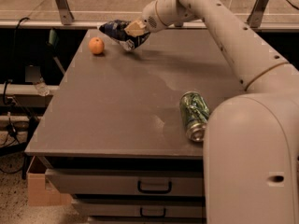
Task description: Move blue chip bag near orange
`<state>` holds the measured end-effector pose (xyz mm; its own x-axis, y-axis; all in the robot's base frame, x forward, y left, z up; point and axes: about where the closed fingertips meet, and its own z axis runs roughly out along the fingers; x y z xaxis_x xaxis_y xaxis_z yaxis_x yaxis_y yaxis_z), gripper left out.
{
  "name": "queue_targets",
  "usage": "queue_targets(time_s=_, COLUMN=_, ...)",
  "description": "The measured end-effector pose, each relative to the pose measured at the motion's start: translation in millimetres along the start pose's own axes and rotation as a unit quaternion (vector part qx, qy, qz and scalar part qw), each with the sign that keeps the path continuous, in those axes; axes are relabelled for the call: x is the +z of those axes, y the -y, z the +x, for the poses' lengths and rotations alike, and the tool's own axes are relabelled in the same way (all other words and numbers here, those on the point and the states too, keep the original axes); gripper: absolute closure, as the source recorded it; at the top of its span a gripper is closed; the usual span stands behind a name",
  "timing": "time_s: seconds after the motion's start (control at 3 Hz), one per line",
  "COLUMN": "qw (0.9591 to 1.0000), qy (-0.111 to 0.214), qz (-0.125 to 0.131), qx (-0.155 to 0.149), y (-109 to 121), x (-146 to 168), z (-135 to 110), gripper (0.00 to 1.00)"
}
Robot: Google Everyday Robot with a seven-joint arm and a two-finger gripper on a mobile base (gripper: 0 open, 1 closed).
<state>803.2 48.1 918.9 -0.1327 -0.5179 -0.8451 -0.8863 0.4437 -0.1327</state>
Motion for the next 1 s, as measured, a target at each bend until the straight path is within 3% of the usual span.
queue_targets(time_s=0.33, qw=0.9999, qy=-0.014, qz=0.002, qx=0.005, y=-3, x=21, z=3, gripper=0.59)
queue_targets(time_s=1.0, qw=0.999, qy=-0.034, qz=0.024, qx=0.016, y=11, x=34, z=20, gripper=0.13)
